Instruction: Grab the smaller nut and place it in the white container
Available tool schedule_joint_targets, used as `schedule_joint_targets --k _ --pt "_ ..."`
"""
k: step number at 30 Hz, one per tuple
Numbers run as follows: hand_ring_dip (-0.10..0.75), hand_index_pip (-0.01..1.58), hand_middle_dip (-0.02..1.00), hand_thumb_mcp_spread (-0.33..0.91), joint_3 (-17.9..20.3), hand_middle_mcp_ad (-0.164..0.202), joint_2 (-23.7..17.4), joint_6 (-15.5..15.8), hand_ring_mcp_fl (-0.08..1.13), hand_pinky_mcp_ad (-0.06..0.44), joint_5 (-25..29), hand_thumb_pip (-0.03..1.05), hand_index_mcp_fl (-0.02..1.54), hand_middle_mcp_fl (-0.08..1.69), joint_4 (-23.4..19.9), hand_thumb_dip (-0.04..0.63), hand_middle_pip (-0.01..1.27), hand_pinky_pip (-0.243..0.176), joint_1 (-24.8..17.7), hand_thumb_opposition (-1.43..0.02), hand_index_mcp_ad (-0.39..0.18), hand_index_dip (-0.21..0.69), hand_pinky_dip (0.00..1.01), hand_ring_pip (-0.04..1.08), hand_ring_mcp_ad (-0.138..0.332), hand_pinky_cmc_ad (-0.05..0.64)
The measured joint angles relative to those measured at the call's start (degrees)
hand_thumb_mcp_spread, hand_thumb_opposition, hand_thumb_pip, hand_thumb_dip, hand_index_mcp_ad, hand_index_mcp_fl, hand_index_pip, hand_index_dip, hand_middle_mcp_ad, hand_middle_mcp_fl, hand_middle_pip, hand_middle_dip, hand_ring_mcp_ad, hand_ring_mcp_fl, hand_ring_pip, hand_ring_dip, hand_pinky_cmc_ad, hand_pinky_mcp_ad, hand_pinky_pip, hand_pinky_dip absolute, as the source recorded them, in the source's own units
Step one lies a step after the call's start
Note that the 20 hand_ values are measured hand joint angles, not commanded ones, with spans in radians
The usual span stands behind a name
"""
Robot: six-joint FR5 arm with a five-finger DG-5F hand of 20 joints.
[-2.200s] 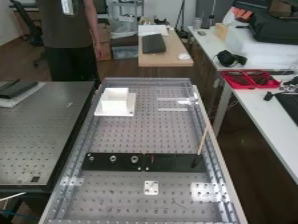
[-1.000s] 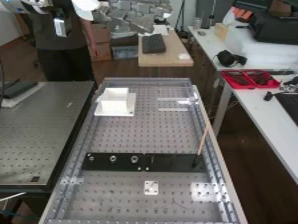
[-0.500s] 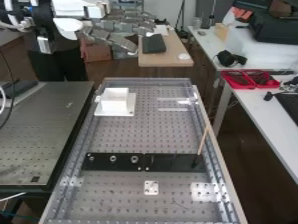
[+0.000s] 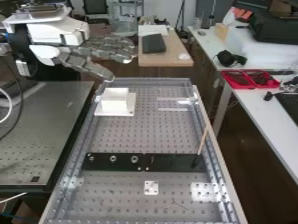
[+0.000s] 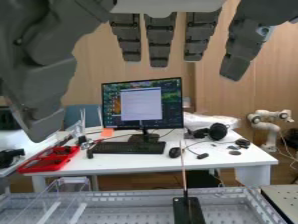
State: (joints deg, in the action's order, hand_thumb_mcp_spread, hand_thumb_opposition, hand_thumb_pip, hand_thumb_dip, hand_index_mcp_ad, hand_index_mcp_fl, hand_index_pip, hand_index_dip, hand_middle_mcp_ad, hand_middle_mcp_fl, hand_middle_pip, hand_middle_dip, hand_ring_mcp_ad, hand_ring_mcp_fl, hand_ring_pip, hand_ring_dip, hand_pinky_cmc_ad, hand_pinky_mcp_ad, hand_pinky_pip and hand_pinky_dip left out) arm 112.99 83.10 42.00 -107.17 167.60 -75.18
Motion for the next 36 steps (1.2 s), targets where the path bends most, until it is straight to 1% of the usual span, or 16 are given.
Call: schedule_joint_targets --k 5,9,10,12,13,16,20,23,24,28,29,30,32,35,36 --pt "0.099 0.10 0.20 0.22 1.2 0.072 0.2 1.2 -0.01 0.340 -2.5 0.65 0.09 0.03 -1.1 0.094 0.12 -0.093 1.9 -0.72 -0.021 0.232 0.29 0.08 0.157 0.429" --pt "0.099 0.20 0.20 0.23 2.4 0.072 1.0 2.4 -0.01 0.340 -5.2 0.65 0.14 0.04 -2.1 0.098 0.12 -0.093 3.8 -0.72 -0.024 0.216 0.29 0.08 0.157 0.429" --pt "0.099 0.25 0.21 0.25 2.8 0.066 1.2 2.6 -0.01 0.342 -5.9 0.65 0.14 0.04 -2.4 0.110 0.13 -0.093 4.2 -0.73 -0.026 0.208 0.29 0.08 0.157 0.428" --pt "0.099 0.34 0.21 0.24 3.3 0.072 1.5 3.1 -0.01 0.340 -6.7 0.65 0.16 0.04 -2.8 0.108 0.13 -0.089 4.8 -0.73 -0.038 0.192 0.29 0.08 0.157 0.429" --pt "0.099 0.37 0.20 0.27 3.6 0.068 1.8 3.4 -0.01 0.340 -7.3 0.65 0.16 0.04 -3.1 0.112 0.12 -0.093 5.2 -0.74 -0.044 0.188 0.29 0.08 0.157 0.428" --pt "0.099 0.51 0.20 0.26 4.2 0.072 2.5 3.8 -0.01 0.340 -8.0 0.71 0.16 0.04 -3.8 0.113 0.13 -0.093 5.9 -0.74 -0.054 0.154 0.29 0.08 0.157 0.428" --pt "0.099 0.69 0.20 0.26 4.8 0.068 3.9 3.7 -0.01 0.340 -8.8 0.71 0.16 0.04 -4.9 0.113 0.13 -0.089 6.7 -0.75 -0.056 0.138 0.29 0.08 0.157 0.429" --pt "0.099 0.82 0.21 0.29 5.2 0.068 5.1 3.5 -0.01 0.340 -9.3 0.72 0.16 0.04 -5.7 0.113 0.13 -0.089 7.3 -0.76 -0.056 0.126 0.29 0.08 0.157 0.426" --pt "0.099 0.87 0.20 0.29 5.4 0.068 5.9 3.2 -0.01 0.340 -9.5 0.72 0.15 0.04 -6.3 0.124 0.12 -0.089 7.6 -0.76 -0.056 0.126 0.29 0.08 0.157 0.426" --pt "0.099 1.06 0.20 0.30 6.0 0.072 8.0 3.0 -0.01 0.339 -10.2 0.72 0.09 0.04 -8.2 0.126 0.13 -0.089 8.4 -0.77 -0.056 0.126 0.29 0.08 0.154 0.426" --pt "0.099 1.09 0.20 0.29 6.1 0.072 8.3 3.0 -0.01 0.339 -10.3 0.72 0.09 0.04 -8.5 0.126 0.12 -0.093 8.5 -0.77 -0.056 0.126 0.29 0.08 0.154 0.426" --pt "0.099 1.12 0.20 0.31 6.4 0.072 8.9 3.2 -0.01 0.339 -10.5 0.72 0.08 0.04 -9.3 0.140 0.13 -0.089 8.7 -0.77 -0.056 0.126 0.29 0.08 0.154 0.424" --pt "0.099 1.17 0.21 0.31 6.9 0.072 9.7 3.5 0.00 0.339 -10.8 0.72 0.07 0.04 -10.6 0.157 0.13 -0.089 9.0 -0.79 -0.070 0.126 0.29 0.08 0.154 0.424" --pt "0.099 1.30 0.20 0.31 7.4 0.068 10.6 3.7 -0.01 0.333 -11.0 0.72 0.02 0.04 -12.0 0.161 0.13 -0.089 9.3 -0.80 -0.077 0.122 0.28 0.08 0.152 0.419" --pt "0.099 1.32 0.21 0.31 7.6 0.068 10.9 3.7 -0.01 0.328 -11.1 0.72 0.02 0.04 -12.6 0.161 0.13 -0.089 9.4 -0.80 -0.077 0.122 0.28 0.08 0.152 0.419"
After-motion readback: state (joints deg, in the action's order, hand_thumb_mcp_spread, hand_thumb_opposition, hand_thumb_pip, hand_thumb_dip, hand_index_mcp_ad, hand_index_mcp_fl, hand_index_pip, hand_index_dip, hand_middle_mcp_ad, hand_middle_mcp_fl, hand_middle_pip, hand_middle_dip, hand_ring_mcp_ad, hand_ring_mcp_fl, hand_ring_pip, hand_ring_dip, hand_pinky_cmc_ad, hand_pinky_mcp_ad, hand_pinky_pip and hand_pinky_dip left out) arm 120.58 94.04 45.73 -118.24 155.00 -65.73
